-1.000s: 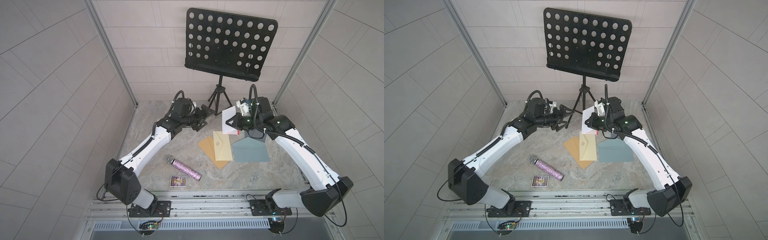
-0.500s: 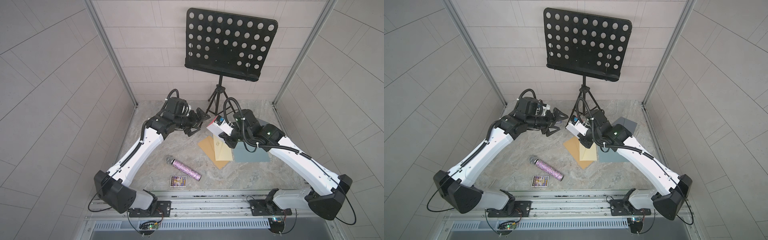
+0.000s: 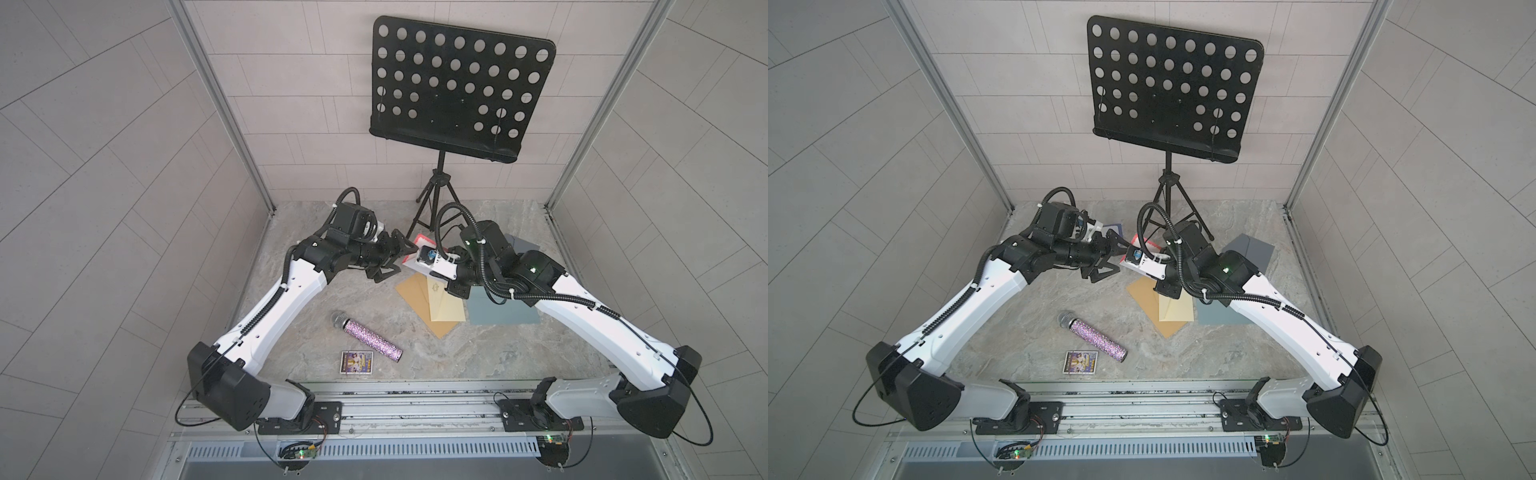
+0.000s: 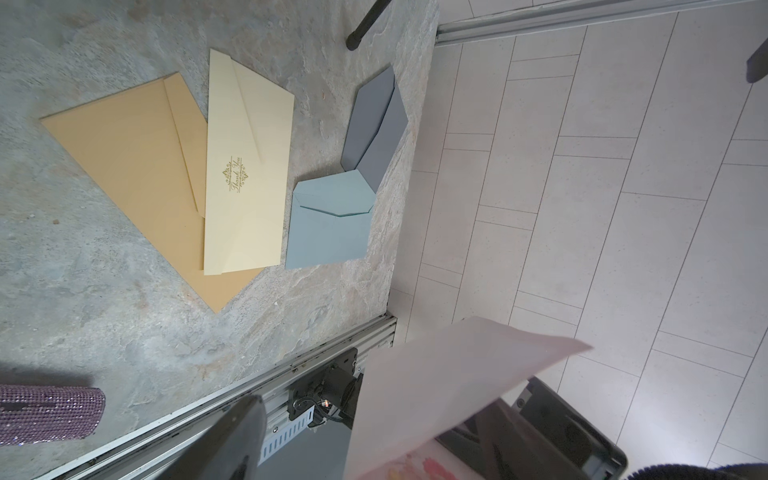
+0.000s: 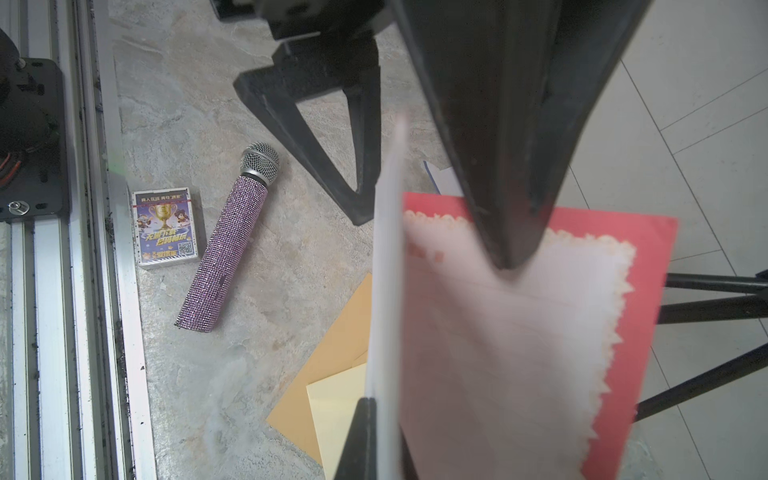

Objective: Take the letter paper out of the envelope
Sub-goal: Unfold the letter paper.

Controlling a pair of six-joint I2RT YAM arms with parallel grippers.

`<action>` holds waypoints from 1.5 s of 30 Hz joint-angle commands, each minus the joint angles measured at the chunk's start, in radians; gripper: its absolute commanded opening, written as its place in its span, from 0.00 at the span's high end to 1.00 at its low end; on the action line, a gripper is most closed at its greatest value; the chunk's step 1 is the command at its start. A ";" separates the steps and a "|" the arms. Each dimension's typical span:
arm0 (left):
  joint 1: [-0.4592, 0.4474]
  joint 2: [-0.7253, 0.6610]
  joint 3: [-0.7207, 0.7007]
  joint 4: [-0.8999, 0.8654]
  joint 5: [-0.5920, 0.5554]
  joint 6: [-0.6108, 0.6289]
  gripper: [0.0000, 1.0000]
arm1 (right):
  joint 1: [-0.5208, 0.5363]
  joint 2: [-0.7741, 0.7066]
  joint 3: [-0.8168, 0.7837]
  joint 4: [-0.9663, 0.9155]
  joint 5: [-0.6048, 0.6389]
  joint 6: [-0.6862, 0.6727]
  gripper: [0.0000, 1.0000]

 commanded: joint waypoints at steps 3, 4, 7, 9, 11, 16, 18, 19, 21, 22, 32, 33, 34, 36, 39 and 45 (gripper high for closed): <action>-0.008 -0.016 -0.030 0.067 0.040 -0.054 0.24 | 0.045 -0.022 -0.018 0.085 0.128 -0.089 1.00; -0.007 -0.016 -0.035 0.070 0.046 -0.063 0.27 | 0.050 -0.029 -0.032 0.112 0.147 -0.100 1.00; -0.007 -0.017 -0.052 0.068 0.048 -0.075 0.30 | 0.066 -0.031 -0.036 0.154 0.202 -0.134 1.00; -0.007 -0.020 -0.067 0.088 0.049 -0.092 0.32 | 0.072 -0.021 -0.025 0.160 0.214 -0.153 1.00; -0.007 -0.018 -0.077 0.105 0.046 -0.107 0.37 | 0.080 -0.014 -0.020 0.167 0.228 -0.167 1.00; 0.003 -0.010 -0.083 0.148 0.030 -0.135 0.53 | 0.102 -0.024 -0.027 0.209 0.240 -0.180 1.00; 0.009 -0.012 -0.086 0.179 0.025 -0.158 0.65 | 0.112 -0.028 -0.037 0.209 0.254 -0.189 1.00; 0.013 -0.010 -0.087 0.197 0.027 -0.167 0.72 | 0.114 -0.031 -0.045 0.212 0.253 -0.189 1.00; 0.016 -0.009 -0.086 0.221 0.033 -0.183 0.86 | 0.120 -0.036 -0.058 0.217 0.259 -0.188 1.00; 0.018 -0.009 -0.087 0.236 0.036 -0.193 0.91 | 0.123 -0.039 -0.066 0.219 0.262 -0.185 1.00; 0.080 -0.027 -0.071 0.328 0.041 -0.230 1.00 | 0.151 -0.112 -0.110 0.211 0.264 -0.014 0.63; 0.085 -0.027 -0.062 0.356 0.045 -0.229 1.00 | 0.151 -0.123 -0.110 0.196 0.254 0.060 0.56; 0.088 -0.030 -0.053 0.384 0.045 -0.226 1.00 | 0.151 -0.136 -0.107 0.172 0.227 0.118 0.51; 0.091 -0.045 -0.031 0.401 0.033 -0.196 1.00 | 0.151 -0.161 -0.102 0.129 0.177 0.241 0.40; 0.096 -0.086 -0.015 0.377 0.004 -0.085 1.00 | 0.147 -0.218 -0.095 0.114 0.132 0.418 0.27; 0.097 -0.190 -0.095 0.394 -0.018 0.059 1.00 | -0.035 -0.281 -0.070 0.209 -0.077 0.827 0.17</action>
